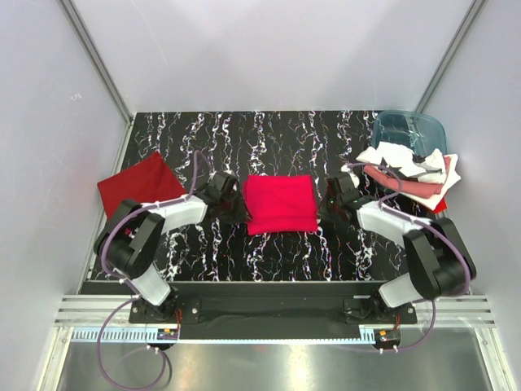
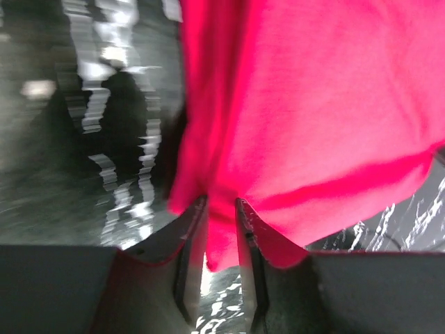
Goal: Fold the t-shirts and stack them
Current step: Fold the tshirt, then neatly place the folded tshirt to the corner
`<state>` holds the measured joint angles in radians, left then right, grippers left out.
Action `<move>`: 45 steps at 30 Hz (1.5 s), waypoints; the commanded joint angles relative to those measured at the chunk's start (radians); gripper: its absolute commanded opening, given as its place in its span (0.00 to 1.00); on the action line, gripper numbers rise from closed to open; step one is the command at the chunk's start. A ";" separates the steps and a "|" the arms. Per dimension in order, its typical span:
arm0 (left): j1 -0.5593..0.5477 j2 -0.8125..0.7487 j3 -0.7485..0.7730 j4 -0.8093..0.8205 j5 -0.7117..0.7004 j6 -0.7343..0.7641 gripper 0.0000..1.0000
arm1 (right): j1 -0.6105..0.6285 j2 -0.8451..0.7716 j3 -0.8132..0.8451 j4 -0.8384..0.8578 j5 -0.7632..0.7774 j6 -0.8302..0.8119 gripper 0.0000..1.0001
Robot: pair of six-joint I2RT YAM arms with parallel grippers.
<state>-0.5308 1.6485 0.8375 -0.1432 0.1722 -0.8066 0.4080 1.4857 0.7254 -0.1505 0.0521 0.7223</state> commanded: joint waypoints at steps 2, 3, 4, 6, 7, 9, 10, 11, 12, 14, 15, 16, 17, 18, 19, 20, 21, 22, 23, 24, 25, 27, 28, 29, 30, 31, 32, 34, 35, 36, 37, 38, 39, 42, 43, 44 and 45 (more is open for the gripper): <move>0.014 -0.140 -0.029 -0.004 -0.079 0.026 0.33 | 0.002 -0.157 -0.035 -0.017 0.153 0.014 0.03; 0.006 -0.195 -0.026 -0.015 -0.112 0.033 0.41 | 0.003 -0.174 -0.037 -0.009 0.150 -0.010 0.10; -0.011 -0.225 -0.026 -0.019 -0.129 0.040 0.44 | 0.002 -0.191 -0.035 -0.004 0.146 -0.024 0.16; -0.026 -0.297 -0.026 -0.036 -0.167 0.055 0.57 | 0.002 -0.229 -0.032 0.026 0.109 -0.064 0.36; -0.029 -0.315 -0.015 -0.042 -0.198 0.058 0.68 | 0.002 -0.237 -0.029 0.034 0.094 -0.075 0.48; -0.029 -0.346 0.001 -0.055 -0.223 0.058 0.73 | 0.002 -0.251 -0.003 0.060 0.028 -0.104 0.56; -0.029 -0.349 0.015 -0.065 -0.237 0.057 0.78 | 0.003 -0.248 0.011 0.065 0.011 -0.109 0.61; -0.029 -0.348 0.038 -0.076 -0.249 0.052 0.80 | 0.003 -0.230 0.038 0.066 -0.006 -0.110 0.63; -0.029 -0.339 0.046 -0.076 -0.279 0.047 0.81 | 0.006 -0.216 0.054 0.065 -0.005 -0.113 0.65; -0.028 -0.325 0.038 -0.014 -0.301 0.069 0.81 | 0.008 -0.155 0.104 0.051 0.026 -0.122 0.71; -0.026 -0.305 0.040 -0.009 -0.339 0.069 0.81 | 0.009 -0.133 0.123 0.030 0.023 -0.154 0.72; -0.021 -0.294 0.046 -0.007 -0.353 0.070 0.82 | 0.009 -0.114 0.138 0.019 0.019 -0.164 0.71; -0.021 -0.285 0.055 0.005 -0.364 0.108 0.82 | 0.011 -0.093 0.126 0.028 -0.016 -0.161 0.70; -0.023 -0.268 0.067 0.005 -0.400 0.131 0.82 | 0.009 -0.088 0.102 0.102 -0.041 -0.150 0.70; -0.023 -0.257 0.074 0.002 -0.414 0.148 0.82 | 0.008 -0.084 0.073 0.139 -0.058 -0.141 0.71; -0.023 -0.250 0.078 -0.004 -0.419 0.176 0.82 | 0.009 -0.078 0.025 0.200 -0.117 -0.132 0.72; -0.024 -0.228 0.131 -0.062 -0.428 0.232 0.83 | 0.009 -0.053 0.026 0.227 -0.148 -0.151 0.81; -0.024 -0.228 0.132 -0.062 -0.436 0.233 0.87 | 0.009 -0.053 0.026 0.224 -0.149 -0.152 0.87; -0.024 -0.227 0.147 -0.073 -0.448 0.244 0.99 | 0.009 -0.045 0.029 0.227 -0.150 -0.155 0.88; -0.023 -0.227 0.159 -0.113 -0.471 0.251 0.99 | 0.009 -0.030 0.025 0.233 -0.150 -0.150 0.88; -0.023 -0.222 0.176 -0.140 -0.544 0.253 0.99 | 0.009 -0.022 0.022 0.249 -0.156 -0.147 0.88; -0.023 -0.219 0.212 -0.200 -0.624 0.273 0.99 | 0.009 0.007 0.025 0.259 -0.181 -0.138 0.87; -0.020 -0.214 0.218 -0.216 -0.689 0.280 0.99 | 0.009 0.014 0.025 0.270 -0.185 -0.136 0.86; -0.009 -0.210 0.224 -0.231 -0.715 0.284 0.99 | 0.009 0.021 0.026 0.272 -0.192 -0.133 0.86; 0.001 -0.202 0.244 -0.271 -0.735 0.282 0.99 | 0.011 0.027 0.029 0.272 -0.192 -0.133 0.85; 0.015 -0.185 0.255 -0.291 -0.764 0.276 0.99 | 0.009 0.028 0.029 0.270 -0.189 -0.133 0.85; 0.053 -0.171 0.265 -0.335 -0.775 0.259 0.99 | 0.009 0.027 0.026 0.269 -0.186 -0.133 0.85; 0.095 -0.120 0.301 -0.369 -0.757 0.253 0.95 | 0.009 0.016 0.022 0.269 -0.173 -0.132 0.84; 0.130 -0.096 0.317 -0.412 -0.754 0.238 0.92 | 0.009 0.005 0.017 0.269 -0.169 -0.132 0.84; 0.144 -0.072 0.345 -0.430 -0.758 0.231 0.91 | 0.009 -0.002 0.013 0.269 -0.163 -0.129 0.85; 0.158 -0.028 0.356 -0.446 -0.757 0.225 0.90 | 0.008 -0.008 0.009 0.270 -0.161 -0.127 0.85; 0.179 -0.006 0.367 -0.472 -0.757 0.219 0.88 | 0.009 -0.022 0.003 0.272 -0.158 -0.129 0.84; 0.192 0.029 0.379 -0.479 -0.761 0.215 0.85 | 0.008 -0.028 0.000 0.275 -0.156 -0.126 0.85; 0.232 0.083 0.380 -0.493 -0.735 0.202 0.80 | 0.008 -0.048 -0.012 0.276 -0.146 -0.121 0.85; 0.253 0.091 0.373 -0.495 -0.726 0.199 0.80 | 0.008 -0.050 -0.012 0.275 -0.143 -0.121 0.85; 0.264 0.102 0.370 -0.492 -0.714 0.192 0.79 | 0.009 -0.056 -0.017 0.275 -0.137 -0.123 0.85; 0.275 0.114 0.365 -0.490 -0.689 0.192 0.79 | 0.008 -0.059 -0.018 0.272 -0.135 -0.121 0.85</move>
<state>-0.2852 1.7557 1.1835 -0.6113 -0.5335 -0.5938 0.4118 1.4673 0.7158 0.0856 -0.1024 0.5961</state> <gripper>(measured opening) 0.795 0.848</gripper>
